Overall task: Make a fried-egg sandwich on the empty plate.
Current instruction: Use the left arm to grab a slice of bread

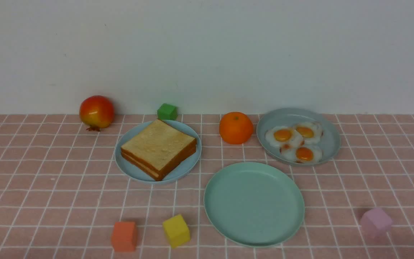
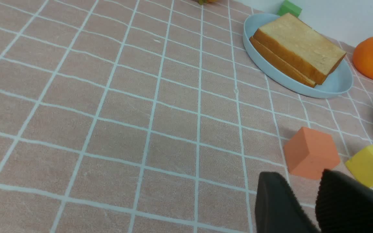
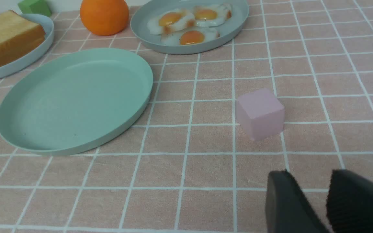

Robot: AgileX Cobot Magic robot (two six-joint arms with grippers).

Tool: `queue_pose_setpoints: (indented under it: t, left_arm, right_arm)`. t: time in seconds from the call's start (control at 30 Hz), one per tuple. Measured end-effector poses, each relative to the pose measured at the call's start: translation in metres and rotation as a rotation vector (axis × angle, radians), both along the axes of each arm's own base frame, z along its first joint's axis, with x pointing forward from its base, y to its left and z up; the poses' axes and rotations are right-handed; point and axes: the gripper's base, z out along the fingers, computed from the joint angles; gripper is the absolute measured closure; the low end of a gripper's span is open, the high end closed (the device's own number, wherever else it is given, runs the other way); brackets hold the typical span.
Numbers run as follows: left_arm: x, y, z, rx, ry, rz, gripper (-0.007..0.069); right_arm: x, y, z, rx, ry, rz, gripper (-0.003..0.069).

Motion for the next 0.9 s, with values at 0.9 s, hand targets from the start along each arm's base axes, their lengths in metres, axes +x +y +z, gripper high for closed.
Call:
queue_pose_setpoints:
  t: [0.9]
  left_arm:
    - [0.0024,-0.0043,0.008,-0.314,-0.082,0.023,0.0384]
  right_arm:
    - [0.0,0.0,0.0,0.0,0.0,0.0,0.0419]
